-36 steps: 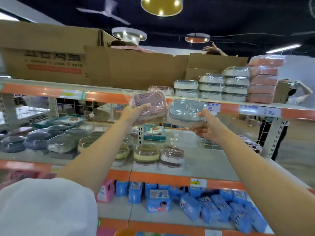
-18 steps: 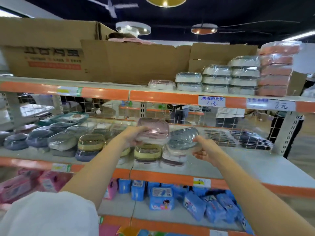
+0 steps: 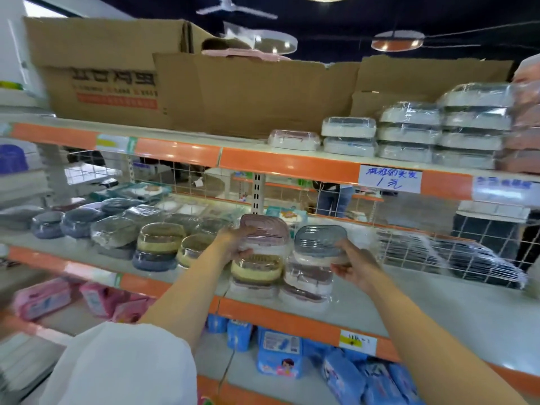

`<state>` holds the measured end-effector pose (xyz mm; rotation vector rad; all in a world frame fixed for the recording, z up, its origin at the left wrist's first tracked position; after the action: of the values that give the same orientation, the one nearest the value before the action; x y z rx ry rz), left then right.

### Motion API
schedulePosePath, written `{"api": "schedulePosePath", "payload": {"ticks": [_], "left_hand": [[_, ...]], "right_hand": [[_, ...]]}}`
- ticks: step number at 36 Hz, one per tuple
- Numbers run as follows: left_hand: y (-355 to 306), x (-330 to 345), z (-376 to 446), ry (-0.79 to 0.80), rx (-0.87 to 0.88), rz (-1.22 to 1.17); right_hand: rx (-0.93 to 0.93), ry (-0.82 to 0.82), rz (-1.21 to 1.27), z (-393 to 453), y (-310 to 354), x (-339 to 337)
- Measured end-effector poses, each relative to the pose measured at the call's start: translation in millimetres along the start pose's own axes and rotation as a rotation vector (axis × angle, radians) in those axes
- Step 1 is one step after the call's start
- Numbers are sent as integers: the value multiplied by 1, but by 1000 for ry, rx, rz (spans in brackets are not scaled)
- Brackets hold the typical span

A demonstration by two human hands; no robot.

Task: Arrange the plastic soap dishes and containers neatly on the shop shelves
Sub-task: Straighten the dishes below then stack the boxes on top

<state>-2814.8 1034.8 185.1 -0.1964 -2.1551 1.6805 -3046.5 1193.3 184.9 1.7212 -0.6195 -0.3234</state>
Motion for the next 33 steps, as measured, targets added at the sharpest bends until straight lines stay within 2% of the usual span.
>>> {"api": "schedulePosePath", "payload": {"ticks": [7,12,20,28,33], "left_hand": [[-6,-9,43,-49,-1,121],[-6,-5,69,6,32,146],[-3,-3,119,-23,12,178],[10,-5,167,59,-24,253],[21,-3,182,91,-72,496]], "right_hand": [[-49,28,65,37,-1,3],[-52,-41,80,62,-7,4],[-49,-123,100,97,-15,12],[-37,-186,-17,133,-26,19],[-30,-240,-162,141,-29,14]]}}
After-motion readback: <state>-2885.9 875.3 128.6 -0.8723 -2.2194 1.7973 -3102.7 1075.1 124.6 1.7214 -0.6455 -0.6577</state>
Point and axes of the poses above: each hand's wrist, its own z-axis towards the middle knuckle, its own x-axis out of the palm, y = z × x, the point moved 6 cm from there along z, towards the middle knuckle, and after that the axes turned 4 degrees about y, right-handed, at the moved point
